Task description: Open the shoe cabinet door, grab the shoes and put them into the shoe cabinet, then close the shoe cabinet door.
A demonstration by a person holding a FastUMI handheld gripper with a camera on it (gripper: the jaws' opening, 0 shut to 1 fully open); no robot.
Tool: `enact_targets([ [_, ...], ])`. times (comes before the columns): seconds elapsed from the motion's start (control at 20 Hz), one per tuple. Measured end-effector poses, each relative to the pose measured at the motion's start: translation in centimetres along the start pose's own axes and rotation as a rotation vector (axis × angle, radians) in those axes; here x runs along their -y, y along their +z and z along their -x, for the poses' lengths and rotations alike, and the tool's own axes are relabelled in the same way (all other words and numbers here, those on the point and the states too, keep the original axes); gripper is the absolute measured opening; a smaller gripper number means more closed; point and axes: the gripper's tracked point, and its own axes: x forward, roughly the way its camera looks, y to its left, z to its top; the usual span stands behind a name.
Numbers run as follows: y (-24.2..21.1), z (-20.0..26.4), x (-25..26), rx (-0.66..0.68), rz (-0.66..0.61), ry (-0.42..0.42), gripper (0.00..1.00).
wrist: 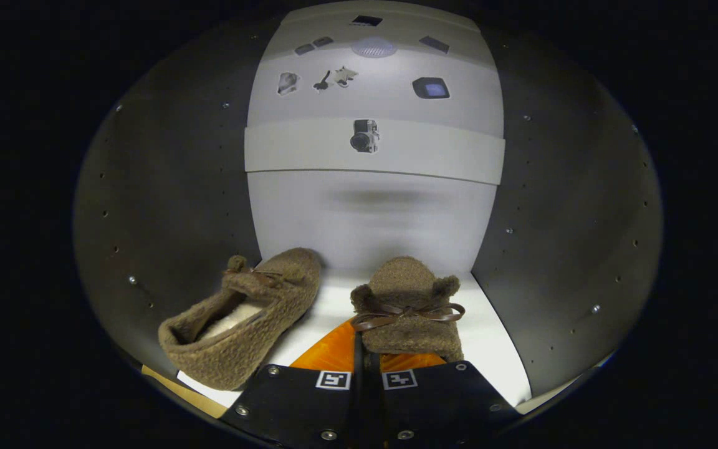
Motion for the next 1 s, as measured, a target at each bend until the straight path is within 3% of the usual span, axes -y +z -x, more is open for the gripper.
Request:
enact_targets([
  [0.2,-0.3,-2.2,0.1,-0.028,-0.017,0.031,0.05],
  [0.35,-0.3,-2.2,0.2,-0.035,-0.032,0.030,0.12],
  [0.9,0.0,3.3,0.0,-0.016,0.013,-0.021,0.18],
  [1.0,-0.1,5.0,-0.1,-0.011,0.011,-0.034,0.28],
])
